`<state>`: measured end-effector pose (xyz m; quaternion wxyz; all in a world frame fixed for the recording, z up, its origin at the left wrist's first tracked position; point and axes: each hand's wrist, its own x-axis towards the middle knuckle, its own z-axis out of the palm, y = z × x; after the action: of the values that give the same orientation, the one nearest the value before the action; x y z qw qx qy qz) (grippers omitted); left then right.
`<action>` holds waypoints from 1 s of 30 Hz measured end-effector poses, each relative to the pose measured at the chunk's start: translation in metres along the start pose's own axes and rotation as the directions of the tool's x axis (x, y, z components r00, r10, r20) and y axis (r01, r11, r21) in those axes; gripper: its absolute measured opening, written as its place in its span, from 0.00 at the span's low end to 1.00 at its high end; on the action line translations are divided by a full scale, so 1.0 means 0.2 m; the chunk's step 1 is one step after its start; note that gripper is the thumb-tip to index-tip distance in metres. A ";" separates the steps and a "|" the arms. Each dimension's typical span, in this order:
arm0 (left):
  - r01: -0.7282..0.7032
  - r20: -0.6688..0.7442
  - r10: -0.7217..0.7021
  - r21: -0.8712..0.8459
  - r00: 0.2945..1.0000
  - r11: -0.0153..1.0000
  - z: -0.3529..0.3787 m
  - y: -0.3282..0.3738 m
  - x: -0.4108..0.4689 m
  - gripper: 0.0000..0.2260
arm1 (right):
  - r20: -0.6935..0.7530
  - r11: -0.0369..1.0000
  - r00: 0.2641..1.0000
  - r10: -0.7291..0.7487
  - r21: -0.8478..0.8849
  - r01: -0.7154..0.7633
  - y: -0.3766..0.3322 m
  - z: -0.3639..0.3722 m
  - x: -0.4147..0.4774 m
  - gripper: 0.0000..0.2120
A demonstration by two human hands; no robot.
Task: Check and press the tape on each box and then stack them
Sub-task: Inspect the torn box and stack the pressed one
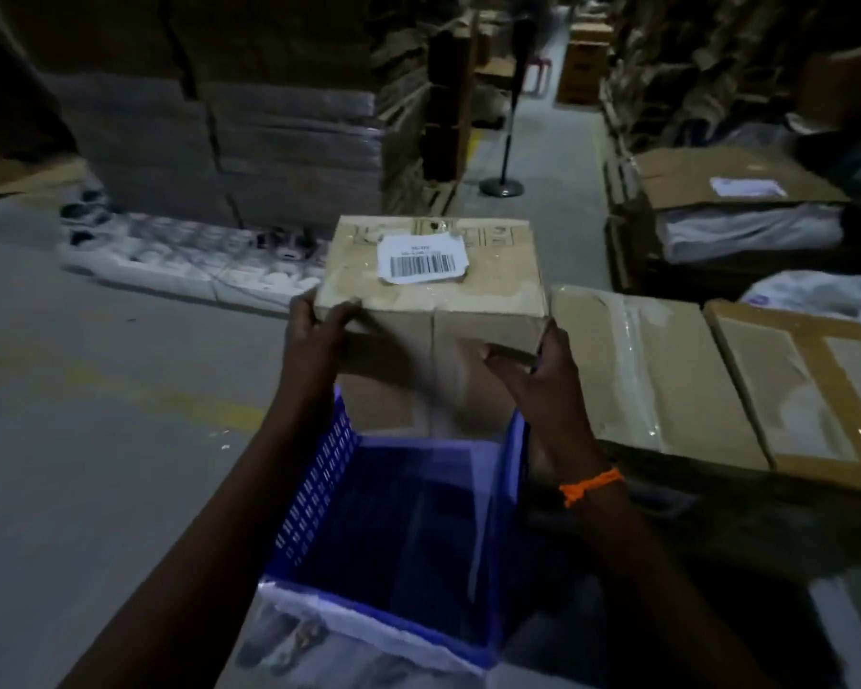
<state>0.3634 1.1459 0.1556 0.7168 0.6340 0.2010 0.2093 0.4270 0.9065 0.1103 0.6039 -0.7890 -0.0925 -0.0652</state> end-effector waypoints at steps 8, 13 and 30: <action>0.066 0.221 -0.076 0.051 0.972 0.997 -0.11 -0.38 0.44 0.13 | -0.078 0.962 0.972 0.220 -0.148 -0.230 0.19 0.22 0.13 0.38; 0.101 0.243 -0.132 0.137 0.961 0.985 -0.18 -0.53 0.64 0.25 | -0.047 0.946 0.975 0.219 -0.235 -0.224 0.30 0.36 0.20 0.38; -0.246 0.426 0.063 0.389 0.902 0.888 -0.30 -0.69 0.64 0.22 | -0.202 0.906 0.950 0.237 -0.306 -0.291 0.42 0.51 -0.09 0.30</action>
<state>0.4428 1.2522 0.0087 0.5640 0.8208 0.0385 0.0822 0.4282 0.9827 0.0014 0.4709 -0.8768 0.0765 -0.0603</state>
